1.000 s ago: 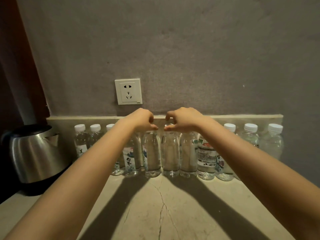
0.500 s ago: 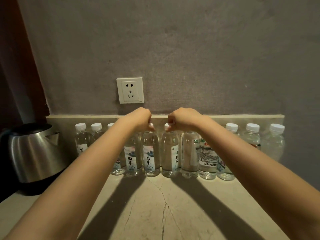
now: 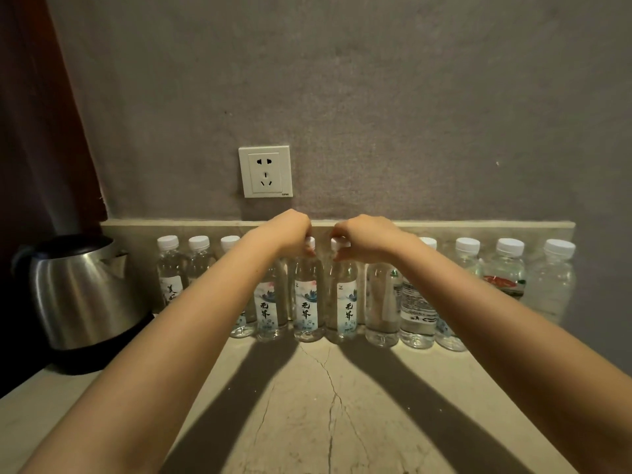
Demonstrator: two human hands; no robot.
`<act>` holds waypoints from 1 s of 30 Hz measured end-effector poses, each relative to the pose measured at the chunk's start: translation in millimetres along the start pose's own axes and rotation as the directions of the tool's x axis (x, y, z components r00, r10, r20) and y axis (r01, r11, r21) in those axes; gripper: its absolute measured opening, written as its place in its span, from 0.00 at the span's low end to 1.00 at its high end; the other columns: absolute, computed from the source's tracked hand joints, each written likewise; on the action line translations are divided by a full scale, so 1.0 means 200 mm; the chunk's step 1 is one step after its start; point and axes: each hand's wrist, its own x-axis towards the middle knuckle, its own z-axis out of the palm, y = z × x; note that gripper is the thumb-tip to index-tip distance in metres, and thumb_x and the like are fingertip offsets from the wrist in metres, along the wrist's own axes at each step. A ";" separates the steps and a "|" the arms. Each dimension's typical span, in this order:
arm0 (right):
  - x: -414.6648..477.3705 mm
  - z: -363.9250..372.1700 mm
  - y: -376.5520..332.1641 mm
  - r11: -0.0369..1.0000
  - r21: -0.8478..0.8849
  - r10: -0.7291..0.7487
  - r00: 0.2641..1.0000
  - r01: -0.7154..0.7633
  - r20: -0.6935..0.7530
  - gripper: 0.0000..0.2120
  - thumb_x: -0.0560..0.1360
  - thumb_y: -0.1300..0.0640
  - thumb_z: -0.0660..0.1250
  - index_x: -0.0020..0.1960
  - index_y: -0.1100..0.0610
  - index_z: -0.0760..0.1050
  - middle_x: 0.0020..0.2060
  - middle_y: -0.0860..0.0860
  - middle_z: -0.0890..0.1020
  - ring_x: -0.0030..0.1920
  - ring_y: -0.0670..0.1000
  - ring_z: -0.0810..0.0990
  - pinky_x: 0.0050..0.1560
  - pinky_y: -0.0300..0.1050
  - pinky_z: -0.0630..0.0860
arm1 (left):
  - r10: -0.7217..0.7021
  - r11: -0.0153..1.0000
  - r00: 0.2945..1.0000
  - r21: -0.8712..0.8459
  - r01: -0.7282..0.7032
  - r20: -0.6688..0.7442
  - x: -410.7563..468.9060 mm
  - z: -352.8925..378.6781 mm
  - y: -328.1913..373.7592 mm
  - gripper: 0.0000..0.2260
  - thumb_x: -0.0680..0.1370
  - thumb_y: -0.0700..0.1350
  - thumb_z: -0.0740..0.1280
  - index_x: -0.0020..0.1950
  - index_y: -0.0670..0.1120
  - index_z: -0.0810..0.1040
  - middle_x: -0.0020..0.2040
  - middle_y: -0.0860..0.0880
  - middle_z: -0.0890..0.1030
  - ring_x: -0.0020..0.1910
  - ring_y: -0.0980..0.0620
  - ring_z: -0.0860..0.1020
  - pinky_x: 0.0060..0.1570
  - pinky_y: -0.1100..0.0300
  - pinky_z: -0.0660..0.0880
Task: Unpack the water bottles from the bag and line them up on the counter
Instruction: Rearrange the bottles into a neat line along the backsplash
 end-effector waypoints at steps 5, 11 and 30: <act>0.00 0.03 -0.03 0.994 -0.104 0.033 0.997 -0.040 -0.070 0.18 0.75 0.41 0.64 0.60 0.50 0.74 0.54 0.50 0.81 0.55 0.55 0.79 0.44 0.46 0.68 | -0.005 1.000 1.000 -0.007 0.006 0.012 -0.01 0.00 -0.01 0.17 0.74 0.49 0.69 0.29 0.48 0.67 0.30 0.49 0.70 0.34 0.48 0.70 0.35 0.58 0.65; -0.02 0.04 -0.07 0.987 -0.127 0.085 0.989 -0.100 -0.119 0.18 0.76 0.42 0.64 0.58 0.54 0.75 0.53 0.53 0.82 0.54 0.56 0.80 0.45 0.47 0.68 | -0.001 1.000 1.000 -0.018 0.001 0.006 -0.02 0.00 -0.01 0.13 0.75 0.50 0.69 0.34 0.45 0.72 0.33 0.48 0.74 0.37 0.47 0.72 0.37 0.59 0.66; -0.24 -0.23 0.16 0.958 0.215 0.244 0.936 -0.191 -0.252 0.17 0.75 0.43 0.67 0.60 0.50 0.77 0.52 0.50 0.82 0.53 0.52 0.79 0.52 0.49 0.76 | -0.003 0.942 0.866 -0.292 -0.166 -0.500 -0.13 -0.22 0.19 0.16 0.77 0.52 0.65 0.60 0.44 0.78 0.59 0.46 0.76 0.56 0.47 0.76 0.58 0.50 0.73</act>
